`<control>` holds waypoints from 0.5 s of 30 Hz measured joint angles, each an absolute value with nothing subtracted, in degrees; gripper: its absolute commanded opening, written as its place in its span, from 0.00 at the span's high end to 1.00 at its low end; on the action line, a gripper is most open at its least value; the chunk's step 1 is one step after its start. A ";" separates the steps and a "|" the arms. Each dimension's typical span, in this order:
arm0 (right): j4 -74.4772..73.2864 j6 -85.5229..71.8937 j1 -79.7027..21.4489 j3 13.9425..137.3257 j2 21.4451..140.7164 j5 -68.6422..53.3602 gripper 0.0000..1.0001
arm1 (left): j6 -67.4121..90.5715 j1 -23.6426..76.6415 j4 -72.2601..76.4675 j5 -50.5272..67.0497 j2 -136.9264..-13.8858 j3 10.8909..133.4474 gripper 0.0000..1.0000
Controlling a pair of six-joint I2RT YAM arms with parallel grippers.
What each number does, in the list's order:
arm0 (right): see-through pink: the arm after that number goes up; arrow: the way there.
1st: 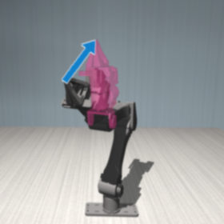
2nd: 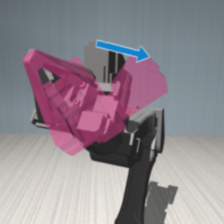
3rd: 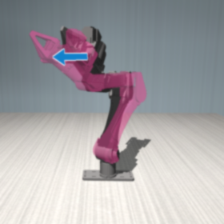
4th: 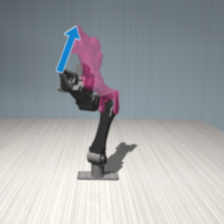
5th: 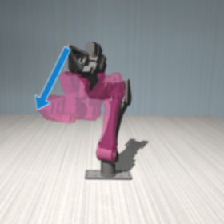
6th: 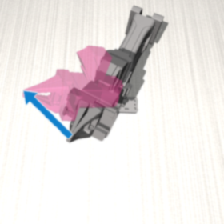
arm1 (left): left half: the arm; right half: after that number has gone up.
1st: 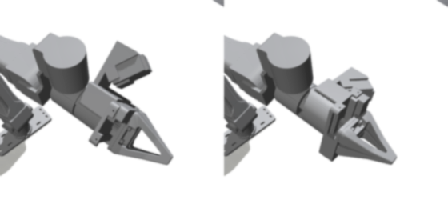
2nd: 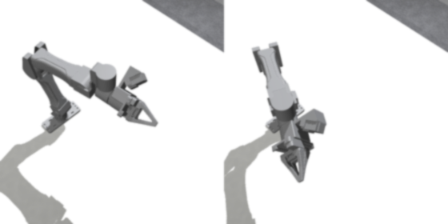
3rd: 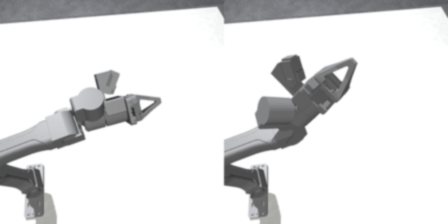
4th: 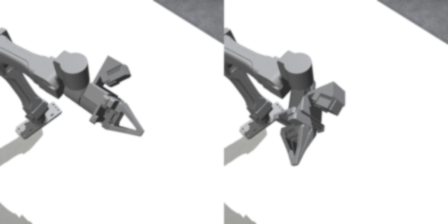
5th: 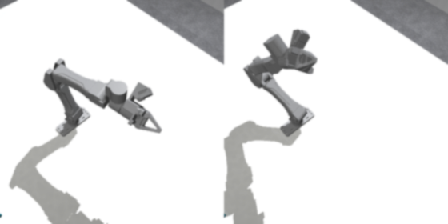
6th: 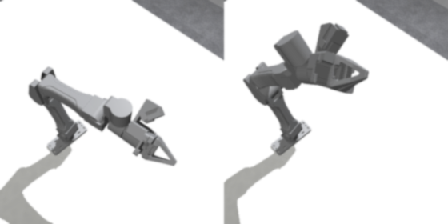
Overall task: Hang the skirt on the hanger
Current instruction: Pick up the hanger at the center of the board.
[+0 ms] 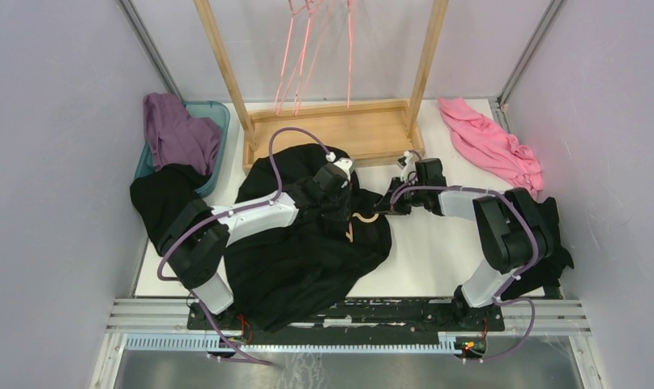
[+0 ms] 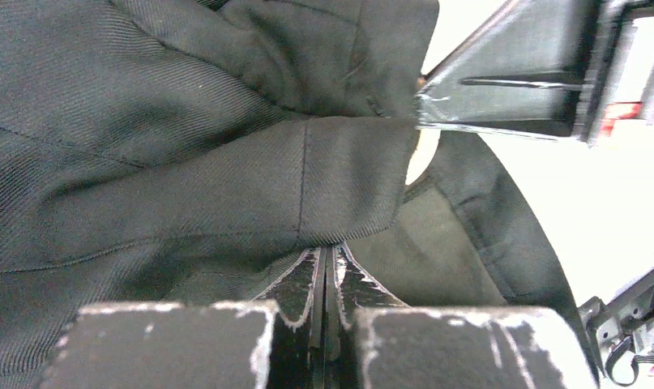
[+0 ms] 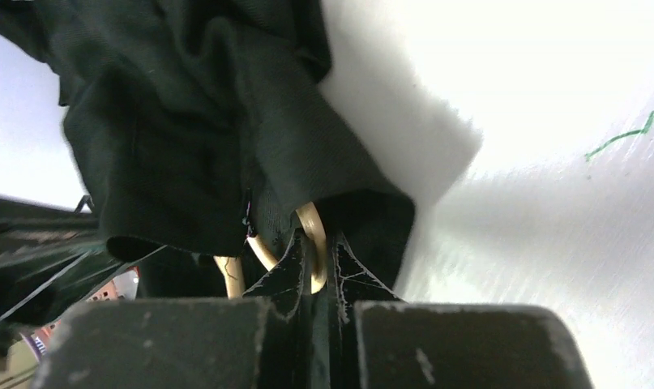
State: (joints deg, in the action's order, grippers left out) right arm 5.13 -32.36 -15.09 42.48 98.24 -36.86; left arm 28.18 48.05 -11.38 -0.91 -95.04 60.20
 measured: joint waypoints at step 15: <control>-17.21 -28.56 -15.38 51.88 70.72 -32.84 0.99 | 26.46 42.50 -14.59 -0.95 -85.65 61.28 0.97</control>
State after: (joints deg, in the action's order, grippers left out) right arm -17.21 -28.56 -15.38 51.88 70.72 -32.84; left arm 26.46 42.50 -14.59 -0.95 -85.65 61.28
